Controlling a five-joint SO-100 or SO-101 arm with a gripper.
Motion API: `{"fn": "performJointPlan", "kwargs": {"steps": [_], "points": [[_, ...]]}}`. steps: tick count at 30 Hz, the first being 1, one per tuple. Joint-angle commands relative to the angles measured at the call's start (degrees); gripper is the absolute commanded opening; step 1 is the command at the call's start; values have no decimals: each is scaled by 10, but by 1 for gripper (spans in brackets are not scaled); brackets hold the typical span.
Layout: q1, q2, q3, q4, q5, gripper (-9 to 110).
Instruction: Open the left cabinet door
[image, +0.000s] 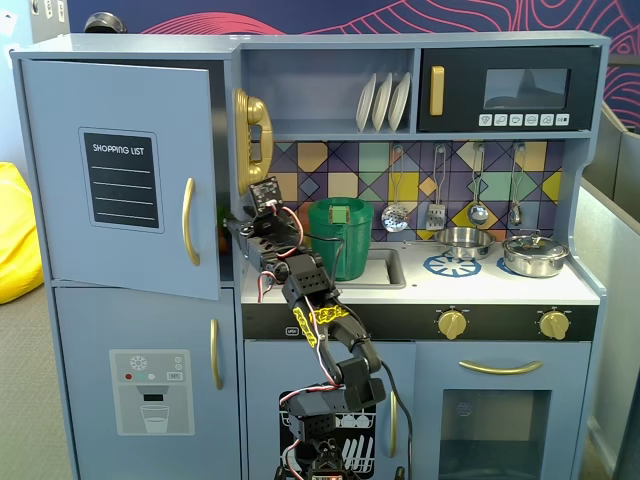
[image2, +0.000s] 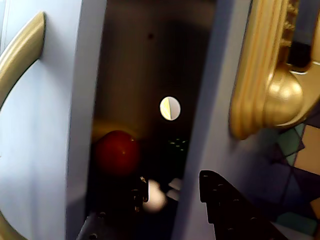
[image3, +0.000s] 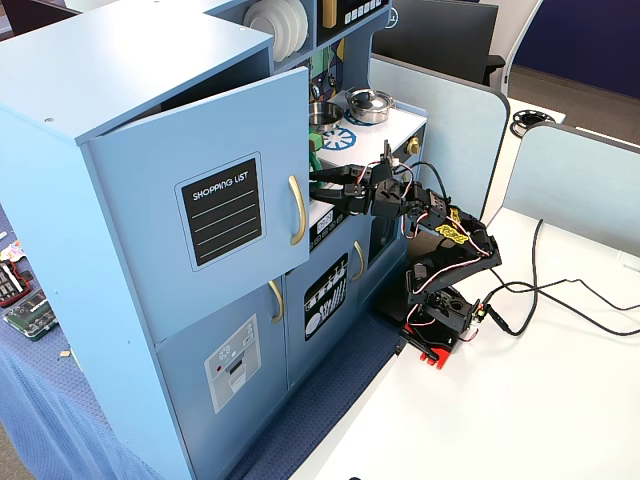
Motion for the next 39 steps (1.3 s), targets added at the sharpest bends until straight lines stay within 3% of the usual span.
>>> {"fn": "performJointPlan", "kwargs": {"steps": [1, 27, 31, 35, 39], "points": [[-29, -13, -12, -21, -16, 4], [-248, -3, 40, -43, -62, 10], [-182, 9, 58, -39, -40, 10], [-19, 21, 99, -40, 99, 13], [128, 12, 119, 64, 173, 11]]}}
